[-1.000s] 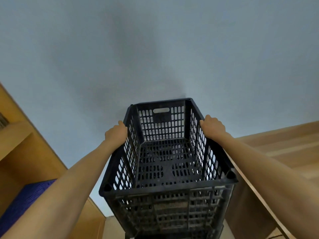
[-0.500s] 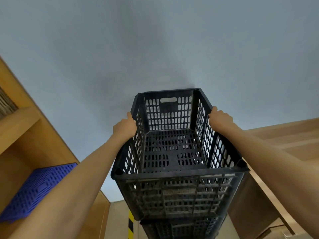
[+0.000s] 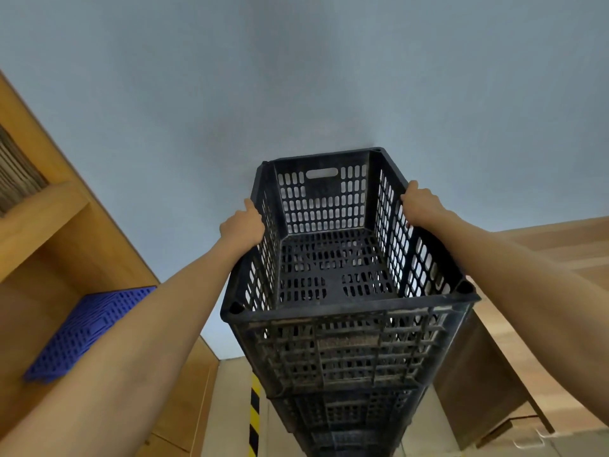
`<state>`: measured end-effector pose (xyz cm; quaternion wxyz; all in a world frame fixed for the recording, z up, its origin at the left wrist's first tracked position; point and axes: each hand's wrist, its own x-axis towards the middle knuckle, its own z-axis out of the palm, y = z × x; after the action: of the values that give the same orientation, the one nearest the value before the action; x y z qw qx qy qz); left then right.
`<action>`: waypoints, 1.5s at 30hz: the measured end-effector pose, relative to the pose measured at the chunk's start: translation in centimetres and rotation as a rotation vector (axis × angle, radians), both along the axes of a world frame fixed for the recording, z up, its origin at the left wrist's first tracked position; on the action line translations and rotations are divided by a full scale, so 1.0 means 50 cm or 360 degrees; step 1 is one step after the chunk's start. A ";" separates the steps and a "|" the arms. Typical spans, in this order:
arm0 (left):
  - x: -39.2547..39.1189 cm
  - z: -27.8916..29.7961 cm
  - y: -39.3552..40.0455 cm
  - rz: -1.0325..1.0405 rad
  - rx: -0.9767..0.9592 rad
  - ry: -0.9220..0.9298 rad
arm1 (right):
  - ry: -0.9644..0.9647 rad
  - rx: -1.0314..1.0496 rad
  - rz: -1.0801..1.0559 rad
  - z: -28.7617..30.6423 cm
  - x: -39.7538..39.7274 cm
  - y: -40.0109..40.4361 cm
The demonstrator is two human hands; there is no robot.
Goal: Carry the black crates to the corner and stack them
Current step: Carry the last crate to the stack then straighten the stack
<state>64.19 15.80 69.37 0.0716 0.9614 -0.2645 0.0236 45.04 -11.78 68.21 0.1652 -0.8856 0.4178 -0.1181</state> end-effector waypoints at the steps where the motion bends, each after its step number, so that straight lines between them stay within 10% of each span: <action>1: -0.002 0.001 -0.001 0.0005 0.0019 -0.0020 | -0.0022 0.0023 0.0008 0.000 -0.001 -0.002; 16: -0.273 0.036 -0.272 -0.0506 0.0121 0.0038 | -0.0321 0.0852 0.0580 0.012 -0.085 -0.097; 24: -0.447 0.020 -0.434 -0.0308 -0.0108 0.0570 | -0.0397 0.0180 0.1043 0.016 -0.127 -0.193; 34: -0.491 -0.010 -0.438 -0.0088 -0.0185 0.0329 | -0.0058 -0.0590 0.1362 0.026 -0.023 -0.242; 45: -0.487 -0.010 -0.433 -0.0089 -0.0269 0.0341 | 0.0323 -0.0713 0.1435 0.056 0.069 -0.264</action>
<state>39.86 -5.84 68.87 0.1808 0.9412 -0.2791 -0.0591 48.51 -24.98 71.03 -0.0354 -0.9984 -0.0273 -0.0350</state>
